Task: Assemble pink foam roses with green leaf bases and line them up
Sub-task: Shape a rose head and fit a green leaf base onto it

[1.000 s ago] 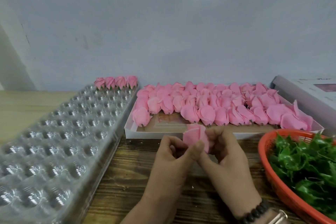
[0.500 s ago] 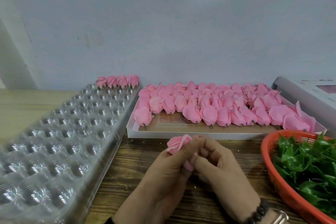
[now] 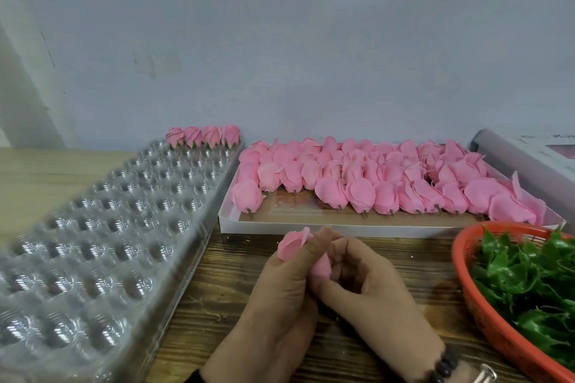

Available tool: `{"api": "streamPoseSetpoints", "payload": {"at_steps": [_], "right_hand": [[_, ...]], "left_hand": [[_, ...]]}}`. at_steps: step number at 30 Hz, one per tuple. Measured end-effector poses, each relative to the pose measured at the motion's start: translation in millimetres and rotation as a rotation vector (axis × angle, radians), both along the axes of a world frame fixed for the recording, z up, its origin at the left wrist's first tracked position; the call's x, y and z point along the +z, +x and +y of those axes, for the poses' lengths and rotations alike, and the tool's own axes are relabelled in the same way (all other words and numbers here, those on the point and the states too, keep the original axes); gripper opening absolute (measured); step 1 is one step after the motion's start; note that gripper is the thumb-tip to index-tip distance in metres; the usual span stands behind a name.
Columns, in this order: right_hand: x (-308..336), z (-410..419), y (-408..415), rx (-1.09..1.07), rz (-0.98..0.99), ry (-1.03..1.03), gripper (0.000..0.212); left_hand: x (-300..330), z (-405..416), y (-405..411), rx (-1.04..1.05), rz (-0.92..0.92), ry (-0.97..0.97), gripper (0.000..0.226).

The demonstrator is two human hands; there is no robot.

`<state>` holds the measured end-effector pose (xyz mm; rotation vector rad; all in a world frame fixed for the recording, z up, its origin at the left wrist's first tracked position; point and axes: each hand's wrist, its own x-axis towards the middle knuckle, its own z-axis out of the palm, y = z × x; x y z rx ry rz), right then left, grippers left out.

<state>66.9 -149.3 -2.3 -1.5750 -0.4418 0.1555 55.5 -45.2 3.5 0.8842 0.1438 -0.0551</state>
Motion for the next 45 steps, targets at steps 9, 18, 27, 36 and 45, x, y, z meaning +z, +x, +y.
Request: {"api": "streamPoseSetpoints", "payload": {"at_steps": [9,18,27,36,45], "right_hand": [[-1,0,1,0.033,0.034,-0.050,0.018],[1,-3,2,0.090,0.002,-0.077,0.011],[0,-8,4,-0.022,-0.329,-0.163,0.036],[3,-12,6,0.030,-0.243,-0.181,0.032],[0,-12,11,-0.106,-0.071,0.093,0.015]], "left_hand": [[1,3,4,0.034,0.030,-0.041,0.020],[-1,11,4,0.057,-0.091,0.189,0.042],[-4,23,5,0.118,-0.340,1.125,0.066],[-7,22,3,-0.051,-0.472,1.277,0.101],[-8,22,4,0.046,-0.430,1.109,0.097]]}}
